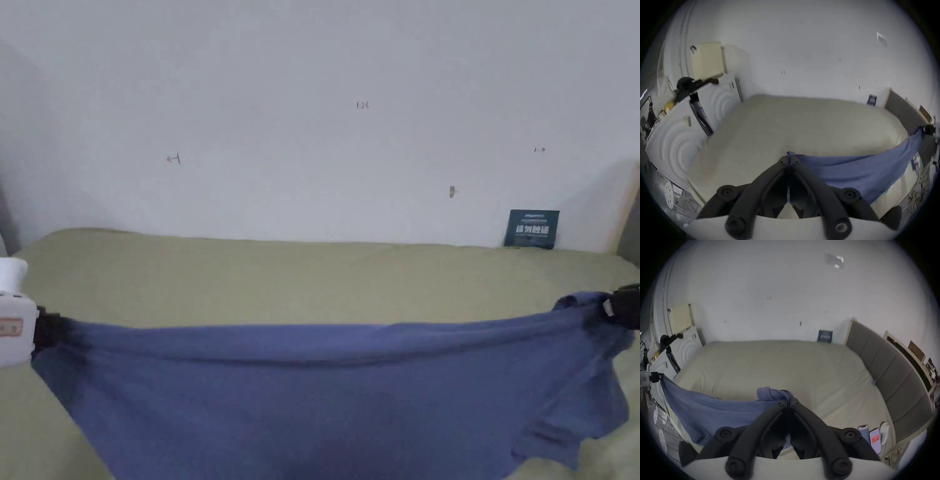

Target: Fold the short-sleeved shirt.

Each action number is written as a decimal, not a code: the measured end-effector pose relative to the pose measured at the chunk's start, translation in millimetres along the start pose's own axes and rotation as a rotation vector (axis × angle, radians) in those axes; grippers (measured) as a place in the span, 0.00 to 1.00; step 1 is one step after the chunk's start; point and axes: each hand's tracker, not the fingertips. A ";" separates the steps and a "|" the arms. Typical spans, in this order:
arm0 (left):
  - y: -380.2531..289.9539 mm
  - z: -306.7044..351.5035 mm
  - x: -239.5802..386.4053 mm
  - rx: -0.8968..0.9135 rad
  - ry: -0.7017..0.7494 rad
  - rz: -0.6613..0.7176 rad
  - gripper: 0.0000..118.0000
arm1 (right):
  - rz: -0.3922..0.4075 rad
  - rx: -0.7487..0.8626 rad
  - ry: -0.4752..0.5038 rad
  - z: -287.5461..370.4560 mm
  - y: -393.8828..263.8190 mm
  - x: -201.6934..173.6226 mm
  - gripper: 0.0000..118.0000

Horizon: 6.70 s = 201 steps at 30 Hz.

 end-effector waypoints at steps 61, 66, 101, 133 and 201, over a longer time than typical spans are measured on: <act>-144.5 -97.0 52.8 -0.175 0.036 -0.095 0.00 | -0.057 -0.154 -0.076 -68.4 -176.1 1.5 0.03; -192.1 -62.5 32.3 -0.229 0.026 -0.071 0.00 | -0.096 -0.192 -0.091 -32.6 -244.1 5.4 0.03; -182.4 105.5 112.0 0.382 0.000 -0.054 0.00 | -0.003 0.431 -0.013 103.3 -192.0 -184.7 0.00; -238.4 -109.6 1.6 -0.393 -0.132 0.014 0.93 | 0.066 0.205 0.092 49.1 -234.7 -239.6 0.00; 19.5 43.9 82.6 0.150 -0.158 -0.018 0.01 | 0.200 0.329 0.053 107.1 89.7 -84.3 0.01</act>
